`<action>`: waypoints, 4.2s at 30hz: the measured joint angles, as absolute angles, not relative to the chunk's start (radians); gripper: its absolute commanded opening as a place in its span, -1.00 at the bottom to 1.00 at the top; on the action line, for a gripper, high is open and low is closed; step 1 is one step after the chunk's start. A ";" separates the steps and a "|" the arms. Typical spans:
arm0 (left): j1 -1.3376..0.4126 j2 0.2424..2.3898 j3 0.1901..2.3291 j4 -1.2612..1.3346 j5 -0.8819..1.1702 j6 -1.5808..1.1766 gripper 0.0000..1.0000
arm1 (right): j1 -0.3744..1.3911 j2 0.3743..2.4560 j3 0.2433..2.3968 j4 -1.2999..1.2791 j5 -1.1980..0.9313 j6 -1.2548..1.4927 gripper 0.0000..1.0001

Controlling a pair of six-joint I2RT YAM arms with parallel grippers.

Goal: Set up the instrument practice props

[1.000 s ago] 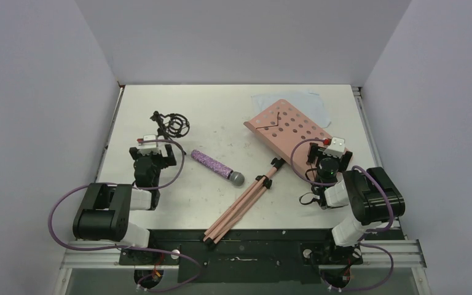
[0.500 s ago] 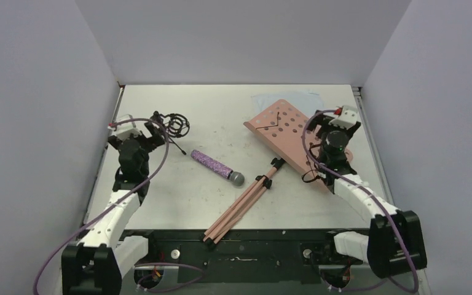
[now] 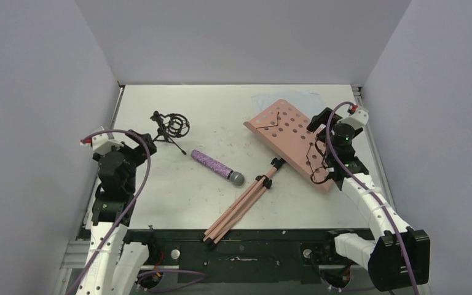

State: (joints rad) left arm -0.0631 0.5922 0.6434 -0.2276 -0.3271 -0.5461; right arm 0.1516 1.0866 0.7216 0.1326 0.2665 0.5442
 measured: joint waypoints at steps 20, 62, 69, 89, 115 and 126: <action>-0.851 1.368 1.244 -0.372 -0.112 -0.392 0.93 | 0.134 1.163 0.722 0.043 -0.157 0.591 0.79; -1.024 1.659 0.855 -0.050 -0.096 -0.497 -0.34 | 0.070 1.291 0.774 0.032 -0.355 0.675 0.80; -0.937 1.608 0.789 -0.009 -0.047 -0.524 -0.49 | 0.059 1.291 0.786 0.019 -0.356 0.670 0.80; -0.756 1.327 0.550 -0.028 -0.017 -0.585 -0.18 | -0.120 1.420 0.603 0.137 -0.571 0.768 0.81; -0.744 1.309 0.521 0.048 0.043 -0.655 0.29 | -0.083 1.933 0.425 1.224 -0.817 1.288 0.16; -0.744 1.342 0.522 0.056 0.062 -0.669 0.29 | -0.032 2.051 0.428 1.430 -0.828 1.487 -0.12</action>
State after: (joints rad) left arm -0.7444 1.3422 0.5217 0.0563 0.0624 -0.6689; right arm -0.0322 2.0510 0.4278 1.4300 -0.8280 1.4868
